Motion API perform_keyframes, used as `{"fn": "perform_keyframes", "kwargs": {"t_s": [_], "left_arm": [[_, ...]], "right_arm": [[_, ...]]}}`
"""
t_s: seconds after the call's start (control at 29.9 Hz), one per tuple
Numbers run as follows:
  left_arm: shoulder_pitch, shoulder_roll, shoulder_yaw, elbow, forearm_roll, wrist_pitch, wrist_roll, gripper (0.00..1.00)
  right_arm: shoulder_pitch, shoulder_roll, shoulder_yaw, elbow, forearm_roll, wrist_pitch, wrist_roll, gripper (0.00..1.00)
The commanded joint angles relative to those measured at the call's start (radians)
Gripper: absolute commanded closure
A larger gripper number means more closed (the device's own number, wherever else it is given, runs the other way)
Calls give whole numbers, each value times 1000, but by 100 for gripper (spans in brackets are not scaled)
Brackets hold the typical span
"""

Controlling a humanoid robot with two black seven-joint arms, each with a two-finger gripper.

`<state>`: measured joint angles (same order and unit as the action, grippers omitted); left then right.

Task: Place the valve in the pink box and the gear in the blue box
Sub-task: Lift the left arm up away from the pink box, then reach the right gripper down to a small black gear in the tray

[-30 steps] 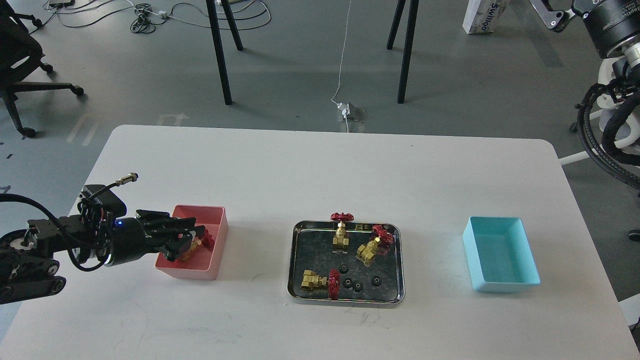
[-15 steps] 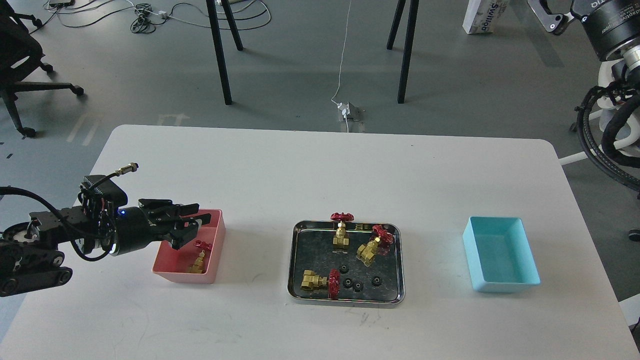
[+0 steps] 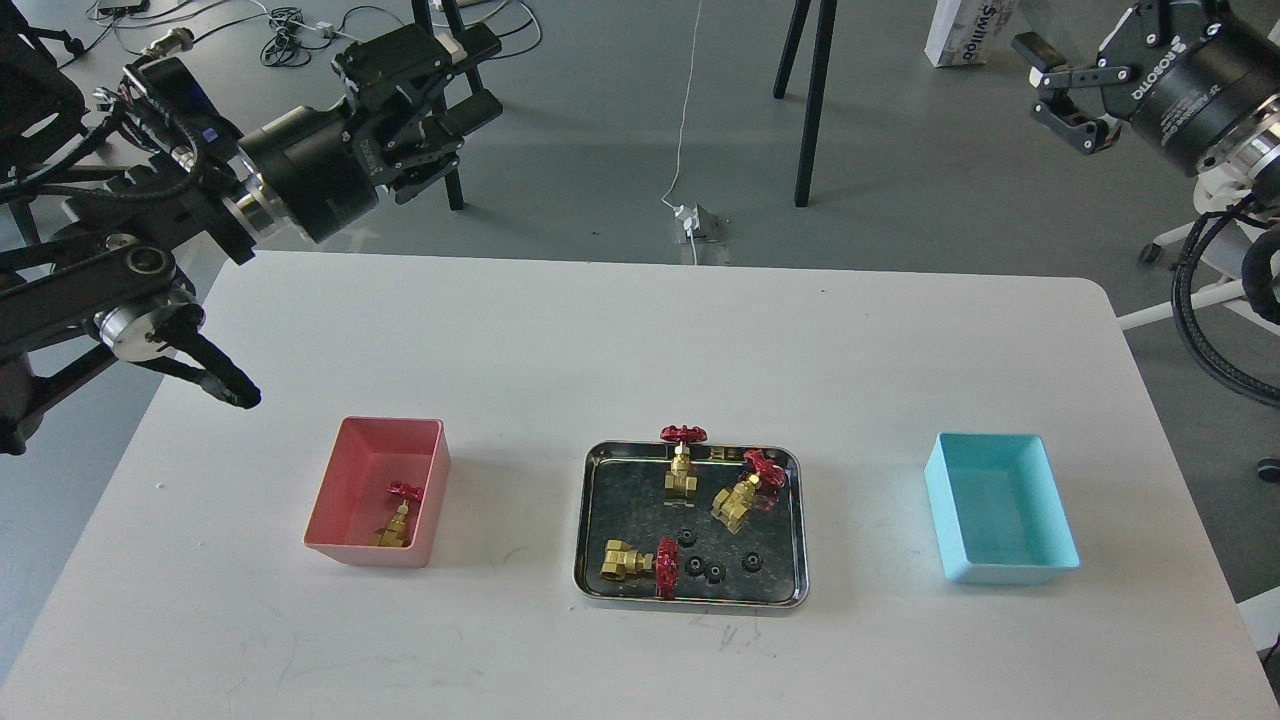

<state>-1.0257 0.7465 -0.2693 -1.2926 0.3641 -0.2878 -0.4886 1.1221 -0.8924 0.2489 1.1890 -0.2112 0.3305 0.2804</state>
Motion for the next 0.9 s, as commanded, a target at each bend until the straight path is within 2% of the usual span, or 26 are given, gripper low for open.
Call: {"fn": "perform_keyframes", "kwargs": {"t_s": [0.0,0.07,0.2,0.37,0.47,0.57,0.7,0.87], "left_arm": [[16,-109,-62,41,-74,-70,0,19],[29,-160,-73,48,-76,-67,0,19],[68,-231,-134,49,-74,-48,0,18],[102,-303,-209,49,-76,-18,0,18],[104,-335,-249,49,-74,-1,0,18],[104,-341,-255,49,-74,10,0,18],[104,-354,-257,49,-74,13,0,18],[122,-377,-258,49,-70,13,0,18]], "right_arm": [[118,6,-138,-2,-355,94,-33,1],[191,10,-215,7,-535,158,-40,1],[312,36,-299,105,-822,158,-55,1],[327,66,-339,314,-1054,158,-59,1],[327,125,-468,412,-1168,158,-61,1],[334,161,-569,426,-1237,158,-63,1],[329,167,-672,455,-1373,158,-90,1],[327,289,-717,416,-1458,158,-90,2]]}}
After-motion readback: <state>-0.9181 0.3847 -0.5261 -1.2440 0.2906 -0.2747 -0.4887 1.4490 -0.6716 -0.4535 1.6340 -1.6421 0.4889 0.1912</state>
